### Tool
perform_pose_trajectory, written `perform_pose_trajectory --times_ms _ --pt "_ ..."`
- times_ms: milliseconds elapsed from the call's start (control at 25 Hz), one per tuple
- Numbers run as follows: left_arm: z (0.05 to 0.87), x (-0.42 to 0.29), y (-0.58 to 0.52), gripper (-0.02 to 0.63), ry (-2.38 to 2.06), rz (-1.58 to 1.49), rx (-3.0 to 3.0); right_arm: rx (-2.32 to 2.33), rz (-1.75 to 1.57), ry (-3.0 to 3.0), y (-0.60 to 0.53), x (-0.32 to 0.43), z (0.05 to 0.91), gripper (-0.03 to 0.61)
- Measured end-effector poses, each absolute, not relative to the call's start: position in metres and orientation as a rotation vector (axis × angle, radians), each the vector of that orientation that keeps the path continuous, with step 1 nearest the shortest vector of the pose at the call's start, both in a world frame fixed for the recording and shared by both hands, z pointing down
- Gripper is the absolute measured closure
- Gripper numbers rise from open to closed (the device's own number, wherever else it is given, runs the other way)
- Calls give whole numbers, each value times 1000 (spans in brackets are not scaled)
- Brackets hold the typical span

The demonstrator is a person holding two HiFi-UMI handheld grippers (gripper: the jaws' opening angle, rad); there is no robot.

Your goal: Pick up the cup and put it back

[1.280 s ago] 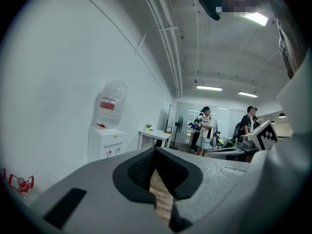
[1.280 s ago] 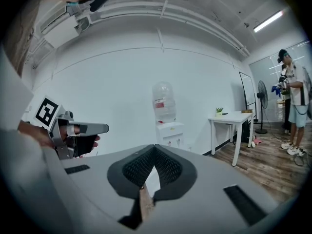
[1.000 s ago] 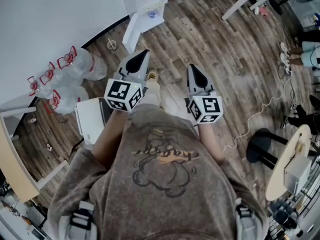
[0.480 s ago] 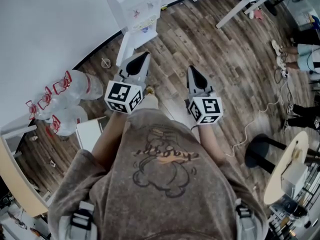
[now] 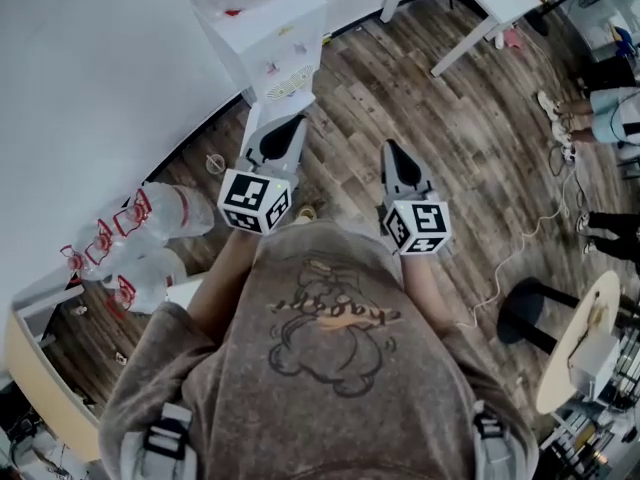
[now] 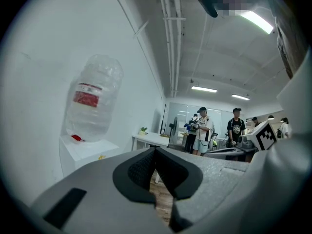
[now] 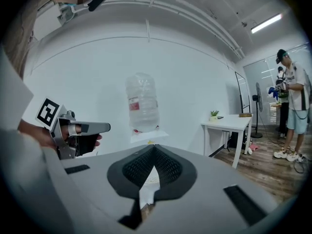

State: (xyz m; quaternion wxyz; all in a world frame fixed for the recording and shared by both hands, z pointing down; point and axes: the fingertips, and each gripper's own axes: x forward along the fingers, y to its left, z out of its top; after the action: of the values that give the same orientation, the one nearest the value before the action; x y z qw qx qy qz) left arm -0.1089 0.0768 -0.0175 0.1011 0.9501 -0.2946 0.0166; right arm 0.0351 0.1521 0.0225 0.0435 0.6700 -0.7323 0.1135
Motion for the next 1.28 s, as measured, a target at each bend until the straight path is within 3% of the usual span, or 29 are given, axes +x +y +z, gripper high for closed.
perform_pose_trajectory --times_ms 1280 --pt "43 16 -40 614 -762 147 2795 2022 420 -2212 35 144 82 577"
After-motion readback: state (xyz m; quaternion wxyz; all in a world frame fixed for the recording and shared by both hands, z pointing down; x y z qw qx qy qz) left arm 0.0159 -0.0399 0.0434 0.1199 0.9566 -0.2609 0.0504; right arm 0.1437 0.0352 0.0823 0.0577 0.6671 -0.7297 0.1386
